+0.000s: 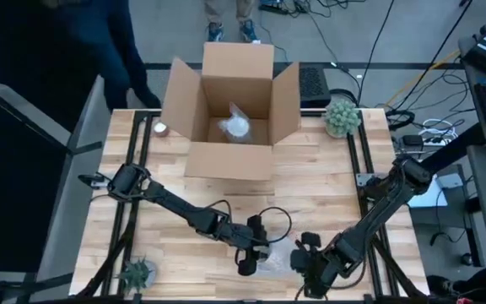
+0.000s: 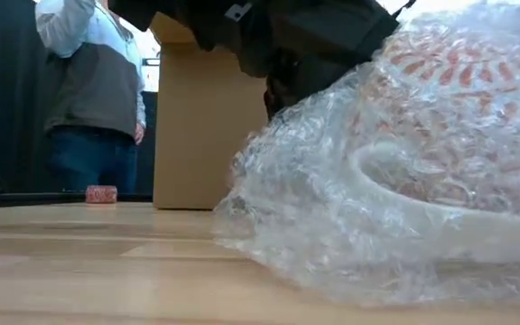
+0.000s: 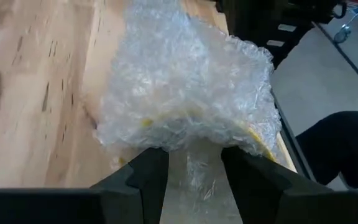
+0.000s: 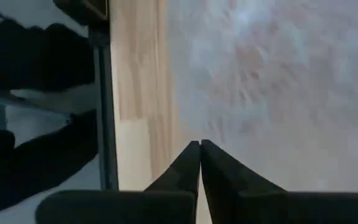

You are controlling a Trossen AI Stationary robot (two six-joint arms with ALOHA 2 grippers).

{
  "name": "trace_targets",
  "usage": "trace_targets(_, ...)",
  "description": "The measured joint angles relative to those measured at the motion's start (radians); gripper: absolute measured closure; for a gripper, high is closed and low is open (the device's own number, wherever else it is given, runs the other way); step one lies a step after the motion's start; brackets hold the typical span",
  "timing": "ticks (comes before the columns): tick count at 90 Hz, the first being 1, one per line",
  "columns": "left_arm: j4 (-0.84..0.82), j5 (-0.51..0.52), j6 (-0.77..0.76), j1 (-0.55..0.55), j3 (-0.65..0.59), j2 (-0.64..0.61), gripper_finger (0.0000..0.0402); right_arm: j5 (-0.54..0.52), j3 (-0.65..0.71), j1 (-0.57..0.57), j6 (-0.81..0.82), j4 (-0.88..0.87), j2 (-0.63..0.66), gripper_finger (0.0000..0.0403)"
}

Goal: Wrap mug
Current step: Wrap the orange cup with the transparent bubble wrap

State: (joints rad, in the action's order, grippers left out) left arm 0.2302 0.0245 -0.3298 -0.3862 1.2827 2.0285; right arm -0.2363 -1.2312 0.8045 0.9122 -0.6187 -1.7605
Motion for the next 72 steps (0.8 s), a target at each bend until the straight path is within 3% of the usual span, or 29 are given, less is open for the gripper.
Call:
trace_targets(14,0.052,-0.025,-0.006,0.0,0.001,-0.001,0.0259,-0.03,-0.003,-0.004,0.008,0.038,-0.092,0.0403)
trace_targets(43,0.058,-0.042,-0.03,-0.001,0.003,-0.005,0.0259,-0.21,0.002,-0.025,0.016,0.092,-0.207,0.0403)
trace_targets(58,0.055,-0.043,-0.03,-0.001,0.003,-0.005,0.0259,-0.162,0.002,-0.051,-0.018,0.108,-0.199,0.0403)
trace_targets(72,0.035,-0.031,-0.029,-0.001,0.003,-0.005,0.0259,-0.106,0.001,-0.031,-0.042,0.06,-0.077,0.0403)
